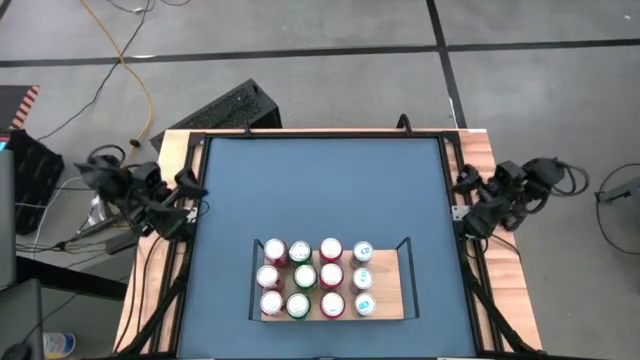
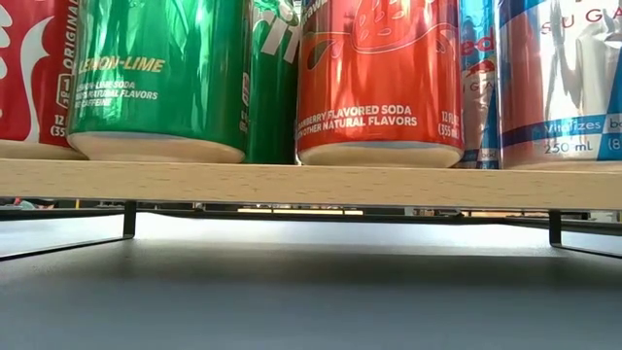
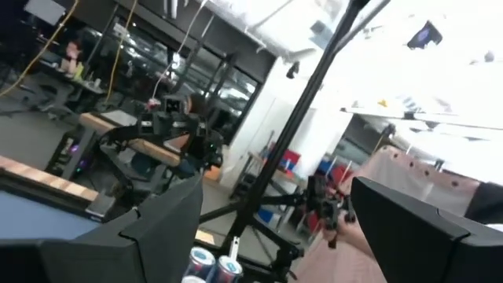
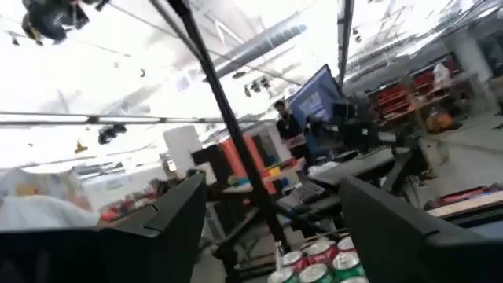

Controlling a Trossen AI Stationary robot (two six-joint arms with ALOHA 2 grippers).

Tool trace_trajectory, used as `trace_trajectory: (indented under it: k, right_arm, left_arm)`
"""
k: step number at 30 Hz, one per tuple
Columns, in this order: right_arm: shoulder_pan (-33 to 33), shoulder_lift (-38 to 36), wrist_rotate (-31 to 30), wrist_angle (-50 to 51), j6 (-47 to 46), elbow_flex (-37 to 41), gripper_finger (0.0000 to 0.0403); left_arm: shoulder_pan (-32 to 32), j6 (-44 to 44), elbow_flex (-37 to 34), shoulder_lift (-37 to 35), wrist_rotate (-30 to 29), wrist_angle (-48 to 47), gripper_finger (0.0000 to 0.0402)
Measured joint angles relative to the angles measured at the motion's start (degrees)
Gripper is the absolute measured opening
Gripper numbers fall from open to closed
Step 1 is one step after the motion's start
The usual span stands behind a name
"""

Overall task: Place canned beverage on shelf
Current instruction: Return to Home Position

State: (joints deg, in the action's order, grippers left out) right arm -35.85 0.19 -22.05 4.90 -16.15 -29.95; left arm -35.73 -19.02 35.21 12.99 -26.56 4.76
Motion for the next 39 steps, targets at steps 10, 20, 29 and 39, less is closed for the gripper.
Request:
trace_trajectory:
  k: [10, 20, 29, 39]
  right_arm:
    - [0.8, 0.1, -5.1, 1.9, -0.1, 5.3, 0.0284]
    - [1.4, 0.0, -5.0, -15.3, 5.0, 21.7, 0.0284]
    - [1.6, 1.0, -4.7, -16.9, 2.3, 29.4, 0.0284]
    - [1.4, 0.9, -3.6, -11.5, 2.1, 29.4, 0.0284]
  left_arm:
    - [0.1, 1.1, -17.9, -12.8, -5.0, 8.1, 0.0311]
    - [0.0, -4.0, -32.8, -12.8, -2.9, 21.1, 0.0311]
    - [0.1, -5.4, -34.6, -12.6, -3.6, 14.8, 0.0311]
    - [0.1, -9.3, -34.6, -12.5, -4.8, 7.6, 0.0311]
